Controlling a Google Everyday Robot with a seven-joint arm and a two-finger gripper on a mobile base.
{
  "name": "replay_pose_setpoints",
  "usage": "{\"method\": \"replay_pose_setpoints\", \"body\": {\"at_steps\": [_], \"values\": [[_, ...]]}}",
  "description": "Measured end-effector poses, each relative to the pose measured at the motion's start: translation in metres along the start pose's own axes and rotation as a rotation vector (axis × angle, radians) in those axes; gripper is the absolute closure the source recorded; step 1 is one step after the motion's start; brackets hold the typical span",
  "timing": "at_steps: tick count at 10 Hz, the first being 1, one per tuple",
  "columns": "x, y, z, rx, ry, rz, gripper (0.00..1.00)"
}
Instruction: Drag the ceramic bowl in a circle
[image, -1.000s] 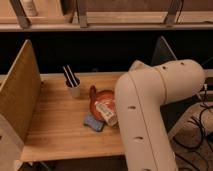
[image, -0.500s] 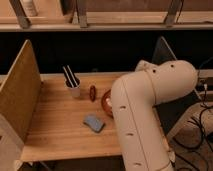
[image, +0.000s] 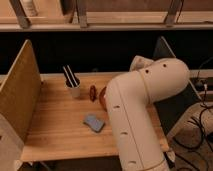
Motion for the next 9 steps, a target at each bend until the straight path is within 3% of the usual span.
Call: {"method": "replay_pose_setpoints", "body": {"at_steps": [3,5,9], "values": [[0.001,-0.042,0.015,0.083,-0.021,-0.051,1.0],[-0.004,-0.064,0.012,0.132,-0.023,-0.083,1.0],[-0.038,-0.066,0.009,0.163,-0.058,-0.079,1.0]]}}
